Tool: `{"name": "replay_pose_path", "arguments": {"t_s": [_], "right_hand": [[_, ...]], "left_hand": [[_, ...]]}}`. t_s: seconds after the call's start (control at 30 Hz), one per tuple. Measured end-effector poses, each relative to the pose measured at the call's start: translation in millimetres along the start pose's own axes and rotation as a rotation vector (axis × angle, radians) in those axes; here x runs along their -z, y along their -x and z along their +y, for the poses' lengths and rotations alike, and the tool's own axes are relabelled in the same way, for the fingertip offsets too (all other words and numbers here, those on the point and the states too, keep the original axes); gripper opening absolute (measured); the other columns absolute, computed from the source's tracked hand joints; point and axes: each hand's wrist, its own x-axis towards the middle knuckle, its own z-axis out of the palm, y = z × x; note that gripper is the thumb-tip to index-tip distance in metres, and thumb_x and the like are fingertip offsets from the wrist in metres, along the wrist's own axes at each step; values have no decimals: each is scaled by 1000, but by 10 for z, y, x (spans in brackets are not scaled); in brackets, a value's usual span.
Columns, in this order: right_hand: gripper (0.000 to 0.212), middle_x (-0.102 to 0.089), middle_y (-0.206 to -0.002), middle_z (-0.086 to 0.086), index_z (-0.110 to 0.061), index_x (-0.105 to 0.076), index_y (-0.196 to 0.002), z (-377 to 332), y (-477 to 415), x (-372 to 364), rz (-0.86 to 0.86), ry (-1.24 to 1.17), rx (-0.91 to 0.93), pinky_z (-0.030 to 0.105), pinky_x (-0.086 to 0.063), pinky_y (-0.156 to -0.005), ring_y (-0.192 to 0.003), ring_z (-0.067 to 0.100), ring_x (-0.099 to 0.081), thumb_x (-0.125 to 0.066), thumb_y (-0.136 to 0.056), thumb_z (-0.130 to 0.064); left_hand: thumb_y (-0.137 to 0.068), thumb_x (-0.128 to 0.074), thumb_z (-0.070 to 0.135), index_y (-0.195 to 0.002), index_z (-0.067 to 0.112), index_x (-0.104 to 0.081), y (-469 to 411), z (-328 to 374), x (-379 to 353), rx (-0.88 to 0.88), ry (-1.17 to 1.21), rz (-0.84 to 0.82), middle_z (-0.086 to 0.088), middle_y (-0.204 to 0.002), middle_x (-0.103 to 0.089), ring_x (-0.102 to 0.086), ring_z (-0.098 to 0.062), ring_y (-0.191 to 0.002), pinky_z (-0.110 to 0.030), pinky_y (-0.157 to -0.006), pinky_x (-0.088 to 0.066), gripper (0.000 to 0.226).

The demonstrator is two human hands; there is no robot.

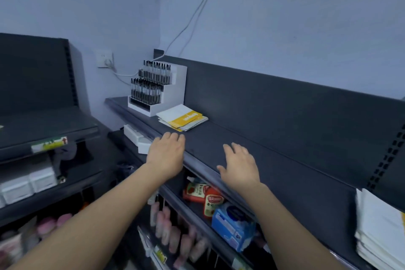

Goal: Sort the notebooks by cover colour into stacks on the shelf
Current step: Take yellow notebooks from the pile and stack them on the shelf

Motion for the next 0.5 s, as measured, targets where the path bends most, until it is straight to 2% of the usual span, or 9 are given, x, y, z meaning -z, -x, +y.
{"name": "replay_pose_path", "arguments": {"t_s": [0.33,0.5], "right_hand": [[64,-25,-154,8,-15,-22,-149,-525,-782,-362,-41,11,-1,37,-21,-115,-144,24,-18,-50,-97,-38],[61,-28,-152,8,-14,-26,-147,-635,-1290,-579,-51,22,11,36,-24,-113,-142,24,-21,-50,-97,-37]], "left_hand": [[-91,-53,28,-133,14,-40,-487,-740,-463,7,7,-28,-4,-131,-49,-43,-25,-123,-35,-95,-40,46],[-91,-53,27,-127,14,-44,-879,-996,-732,22,17,-41,-4,-127,-50,-45,-24,-120,-34,-94,-40,39]]}}
